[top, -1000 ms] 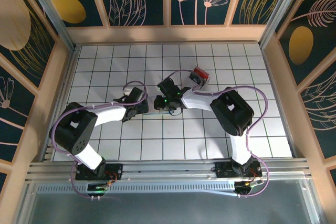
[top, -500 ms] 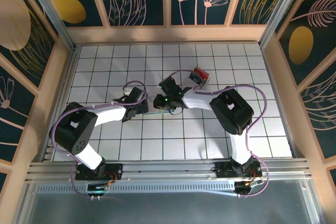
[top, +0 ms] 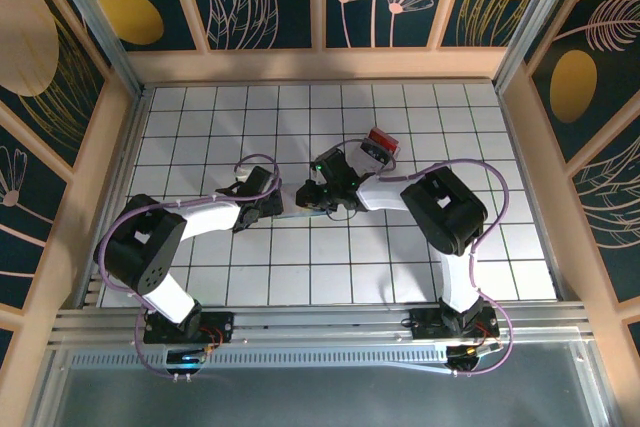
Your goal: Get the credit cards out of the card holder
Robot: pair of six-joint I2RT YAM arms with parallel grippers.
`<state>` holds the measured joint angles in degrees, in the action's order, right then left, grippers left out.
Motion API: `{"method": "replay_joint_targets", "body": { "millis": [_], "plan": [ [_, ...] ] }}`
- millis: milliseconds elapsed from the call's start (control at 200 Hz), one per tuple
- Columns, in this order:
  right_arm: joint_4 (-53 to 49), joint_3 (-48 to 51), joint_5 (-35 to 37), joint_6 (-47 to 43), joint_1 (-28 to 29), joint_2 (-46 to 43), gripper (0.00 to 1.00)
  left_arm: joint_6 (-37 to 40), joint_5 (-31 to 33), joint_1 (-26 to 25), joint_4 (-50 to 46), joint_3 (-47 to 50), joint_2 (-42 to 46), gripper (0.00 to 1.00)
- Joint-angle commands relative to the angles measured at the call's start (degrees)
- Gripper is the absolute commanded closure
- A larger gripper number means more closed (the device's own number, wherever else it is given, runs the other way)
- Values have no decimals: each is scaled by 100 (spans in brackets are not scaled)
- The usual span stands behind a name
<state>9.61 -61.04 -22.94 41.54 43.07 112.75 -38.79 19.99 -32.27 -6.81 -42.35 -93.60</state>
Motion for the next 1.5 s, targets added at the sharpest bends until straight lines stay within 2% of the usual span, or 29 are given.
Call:
{"method": "replay_joint_targets", "body": {
  "millis": [0, 415, 636, 881, 1191, 1491],
  "plan": [
    [501, 168, -395, 215, -62, -194, 89, 45, 92, -12, -224, -33, -220, 1],
    [868, 146, -650, 267, -106, -107, 87, 55, 89, -15, -233, -56, -228, 1],
    [840, 19, -622, 188, -119, -29, 82, 64, 81, -11, -226, -48, -211, 1],
    [797, 70, -515, 182, -148, -125, 89, 42, 150, -16, -264, -28, -176, 1],
    [766, 437, -387, 186, -280, -399, 89, 3, 285, -12, -365, -56, -228, 1],
    [1078, 531, -634, 325, -300, -379, 86, 27, 302, -14, -400, -98, -270, 1]
  ]
}}
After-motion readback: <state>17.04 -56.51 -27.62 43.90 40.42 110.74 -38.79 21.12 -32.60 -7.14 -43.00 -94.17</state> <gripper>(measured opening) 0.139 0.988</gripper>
